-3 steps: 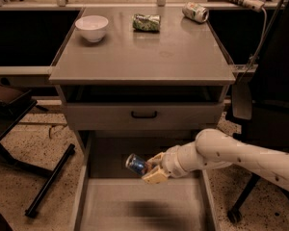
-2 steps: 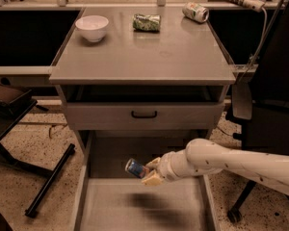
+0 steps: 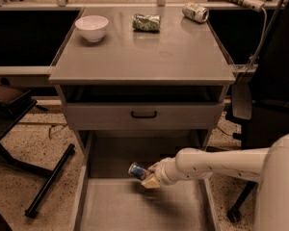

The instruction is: Place redbull can into middle drawer

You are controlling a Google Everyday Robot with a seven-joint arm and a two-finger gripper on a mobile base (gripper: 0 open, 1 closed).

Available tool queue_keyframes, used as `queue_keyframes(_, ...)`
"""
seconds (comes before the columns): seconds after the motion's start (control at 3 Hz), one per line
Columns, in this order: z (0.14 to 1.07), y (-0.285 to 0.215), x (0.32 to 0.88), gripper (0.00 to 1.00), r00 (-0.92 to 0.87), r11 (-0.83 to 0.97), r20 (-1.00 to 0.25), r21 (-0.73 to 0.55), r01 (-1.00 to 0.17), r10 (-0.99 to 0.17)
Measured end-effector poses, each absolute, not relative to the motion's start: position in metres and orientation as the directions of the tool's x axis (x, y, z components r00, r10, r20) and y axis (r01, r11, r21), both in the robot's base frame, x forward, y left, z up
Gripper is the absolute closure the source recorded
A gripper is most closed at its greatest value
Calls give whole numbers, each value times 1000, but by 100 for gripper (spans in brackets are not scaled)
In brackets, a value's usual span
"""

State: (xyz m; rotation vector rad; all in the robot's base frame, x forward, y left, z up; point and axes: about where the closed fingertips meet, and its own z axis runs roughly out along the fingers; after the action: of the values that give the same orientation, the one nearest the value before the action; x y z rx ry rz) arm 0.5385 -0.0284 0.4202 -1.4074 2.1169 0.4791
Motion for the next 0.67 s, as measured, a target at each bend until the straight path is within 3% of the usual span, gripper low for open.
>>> queue_keyframes(0.67, 375, -44, 518, 100, -362, 409, -543, 37, -912, -758)
